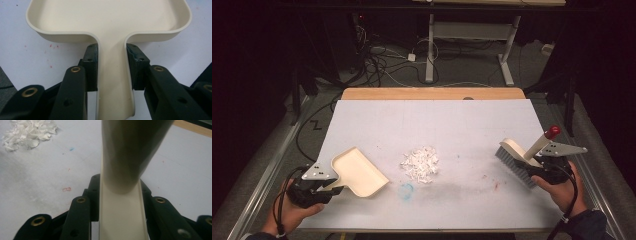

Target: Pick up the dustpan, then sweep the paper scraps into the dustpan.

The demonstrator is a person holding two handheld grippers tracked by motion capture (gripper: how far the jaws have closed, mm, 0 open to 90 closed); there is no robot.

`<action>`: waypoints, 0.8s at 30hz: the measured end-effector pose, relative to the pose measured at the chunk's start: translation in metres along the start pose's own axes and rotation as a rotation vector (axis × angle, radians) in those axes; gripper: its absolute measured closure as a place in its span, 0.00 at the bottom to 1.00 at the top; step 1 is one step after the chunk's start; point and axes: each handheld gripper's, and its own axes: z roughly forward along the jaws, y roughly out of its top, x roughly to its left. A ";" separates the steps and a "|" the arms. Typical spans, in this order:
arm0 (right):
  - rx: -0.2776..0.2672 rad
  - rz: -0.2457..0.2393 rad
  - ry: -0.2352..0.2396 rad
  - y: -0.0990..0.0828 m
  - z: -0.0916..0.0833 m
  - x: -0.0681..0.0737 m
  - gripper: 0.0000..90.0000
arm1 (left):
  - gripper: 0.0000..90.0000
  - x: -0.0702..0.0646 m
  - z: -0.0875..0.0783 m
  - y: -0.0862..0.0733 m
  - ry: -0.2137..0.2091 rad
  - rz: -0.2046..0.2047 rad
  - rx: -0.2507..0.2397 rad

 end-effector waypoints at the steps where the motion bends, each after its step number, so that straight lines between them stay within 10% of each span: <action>1: -0.003 0.005 0.000 0.000 -0.001 0.000 0.75 | 0.70 0.000 0.000 -0.001 -0.002 0.004 0.001; 24: -0.015 -0.005 0.007 0.004 -0.001 -0.001 0.75 | 0.70 -0.003 0.006 0.005 -0.033 0.036 0.045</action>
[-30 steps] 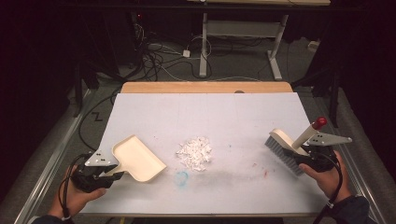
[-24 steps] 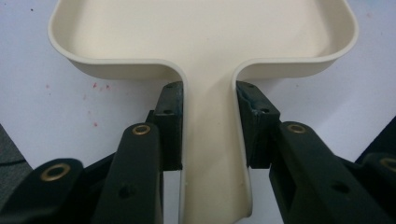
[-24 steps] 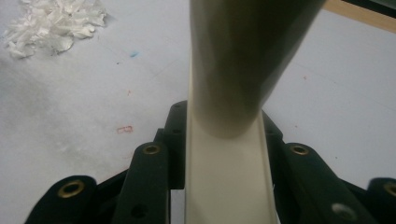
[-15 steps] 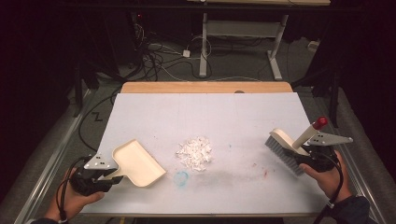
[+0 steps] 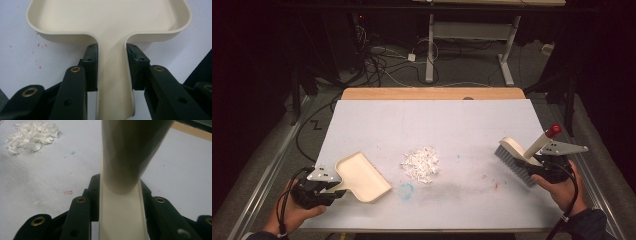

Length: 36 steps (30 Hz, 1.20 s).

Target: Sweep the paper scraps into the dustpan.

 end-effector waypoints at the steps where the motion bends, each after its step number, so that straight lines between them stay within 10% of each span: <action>1: 0.000 0.000 0.000 0.000 0.000 0.000 0.75 | 0.70 0.000 0.001 0.001 -0.001 0.001 0.003; 10: -0.011 -0.007 -0.030 0.010 0.009 0.001 0.75 | 0.70 -0.003 0.007 0.011 -0.007 -0.004 0.049; 24: 0.005 -0.048 0.006 0.022 0.028 0.013 0.75 | 0.70 -0.013 0.025 0.055 -0.065 0.100 0.098; 36: -0.018 -0.021 -0.081 0.044 0.052 0.010 0.75 | 0.70 -0.017 0.044 0.083 -0.098 0.143 0.151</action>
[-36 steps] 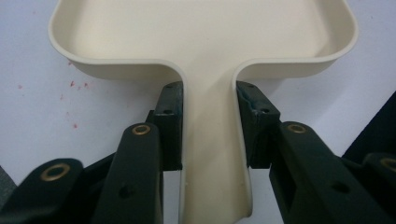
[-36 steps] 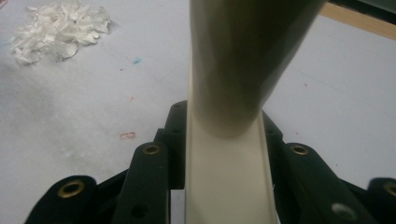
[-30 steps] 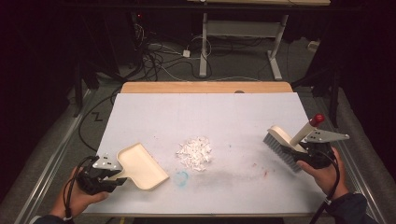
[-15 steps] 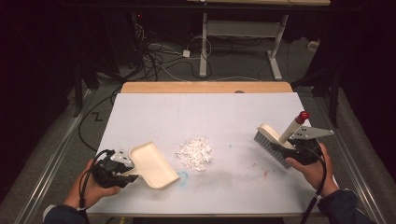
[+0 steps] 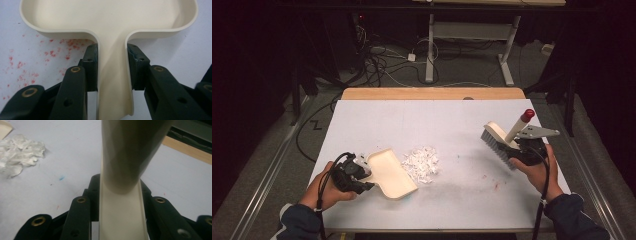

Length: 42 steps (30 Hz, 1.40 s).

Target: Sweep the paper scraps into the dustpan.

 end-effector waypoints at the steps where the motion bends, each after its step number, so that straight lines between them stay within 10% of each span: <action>1: 0.003 0.001 -0.005 0.003 0.004 0.002 0.75 | 0.70 0.000 0.001 0.002 0.002 0.001 0.001; 19: 0.067 -0.013 -0.032 0.039 0.065 0.037 0.75 | 0.70 -0.002 0.012 0.027 -0.018 0.025 0.041; 32: 0.099 -0.115 0.060 0.059 0.106 0.112 0.75 | 0.70 -0.005 0.019 0.037 -0.028 0.019 0.063; 42: 0.077 -0.095 0.156 0.062 0.112 0.147 0.75 | 0.70 -0.007 0.021 0.041 -0.052 -0.010 0.059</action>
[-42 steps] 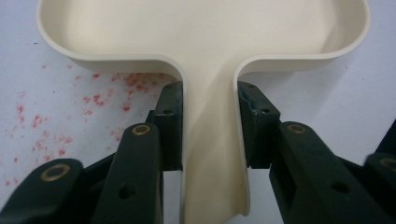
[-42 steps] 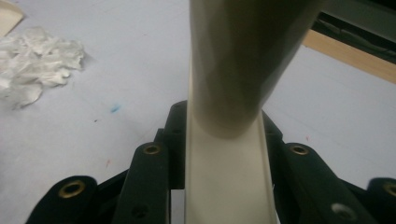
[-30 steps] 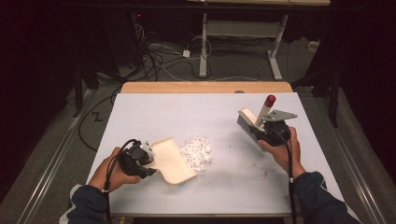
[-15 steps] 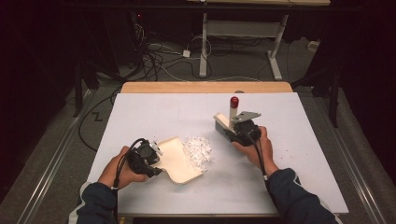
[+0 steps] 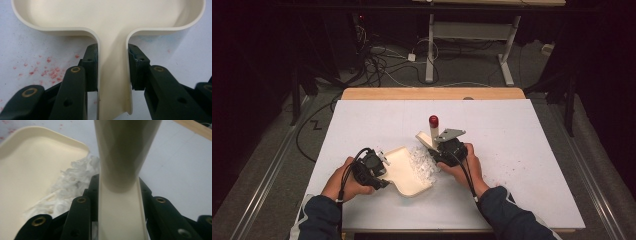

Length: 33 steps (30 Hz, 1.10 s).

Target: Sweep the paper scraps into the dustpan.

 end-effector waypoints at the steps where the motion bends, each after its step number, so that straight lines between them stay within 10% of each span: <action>1: 0.000 0.000 0.000 0.000 0.000 0.000 0.75 | 0.70 0.000 0.000 0.000 0.000 0.000 0.000; 33: -0.083 -0.049 0.177 0.015 -0.012 0.034 0.75 | 0.70 -0.002 0.009 0.013 -0.006 -0.004 0.001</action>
